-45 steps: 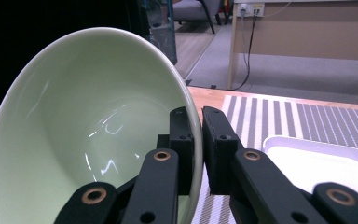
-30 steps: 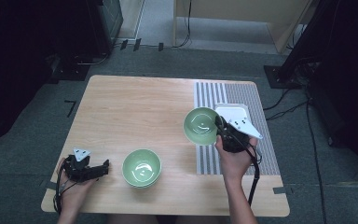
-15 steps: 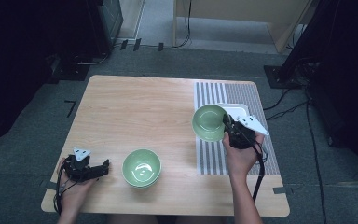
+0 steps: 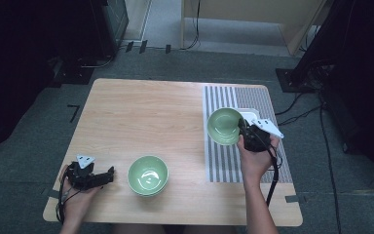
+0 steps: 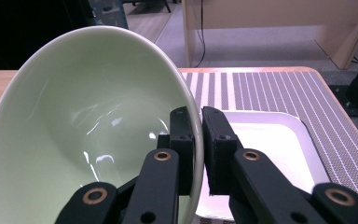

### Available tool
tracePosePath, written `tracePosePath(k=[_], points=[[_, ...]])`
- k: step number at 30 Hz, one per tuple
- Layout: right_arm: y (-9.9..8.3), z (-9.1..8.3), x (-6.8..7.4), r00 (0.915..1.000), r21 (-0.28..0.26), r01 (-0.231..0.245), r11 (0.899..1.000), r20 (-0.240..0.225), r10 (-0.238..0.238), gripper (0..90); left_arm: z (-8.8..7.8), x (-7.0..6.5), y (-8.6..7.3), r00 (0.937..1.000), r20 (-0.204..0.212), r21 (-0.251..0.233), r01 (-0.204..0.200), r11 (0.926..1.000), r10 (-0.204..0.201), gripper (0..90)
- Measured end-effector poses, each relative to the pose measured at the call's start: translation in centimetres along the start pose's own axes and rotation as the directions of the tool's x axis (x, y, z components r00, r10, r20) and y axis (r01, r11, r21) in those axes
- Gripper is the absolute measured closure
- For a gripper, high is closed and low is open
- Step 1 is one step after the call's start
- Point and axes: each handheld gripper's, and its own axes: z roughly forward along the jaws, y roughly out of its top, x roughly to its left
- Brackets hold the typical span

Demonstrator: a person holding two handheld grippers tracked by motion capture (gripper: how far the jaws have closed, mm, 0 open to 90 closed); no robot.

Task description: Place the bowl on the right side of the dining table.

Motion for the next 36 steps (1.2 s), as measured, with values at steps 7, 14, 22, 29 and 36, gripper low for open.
tracePosePath(k=[7, 14, 22, 29, 36], points=[[-0.1, 0.8, -1.1, 0.9995, 0.014, -0.026, 1.000, 0.020, 0.026, 84.4, 0.0, 0.0, 0.0, 1.0000, 0.000, 0.000, 0.000, 1.0000, 0.000, 0.0], [-0.2, 1.8, -2.5, 0.9966, 0.030, -0.067, 0.997, 0.049, 0.065, 84.4, 0.0, 0.0, 0.0, 1.0000, 0.000, 0.000, 0.000, 1.0000, 0.000, 0.0], [0.0, 3.1, -4.0, 0.9922, 0.052, -0.086, 0.995, 0.095, 0.080, 84.4, 0.0, 0.0, 0.0, 1.0000, 0.000, 0.000, 0.001, 1.0000, -0.001, 0.0], [-0.4, 4.5, -5.5, 0.9835, 0.081, -0.139, 0.987, 0.128, 0.128, 84.4, 0.0, 0.0, 0.0, 1.0000, 0.000, 0.000, 0.001, 1.0000, -0.001, 0.0], [-0.7, 5.3, -6.4, 0.9739, 0.094, -0.179, 0.979, 0.158, 0.163, 84.4, 0.0, 0.0, 0.0, 1.0000, -0.001, 0.000, 0.003, 1.0000, -0.003, 0.0]])
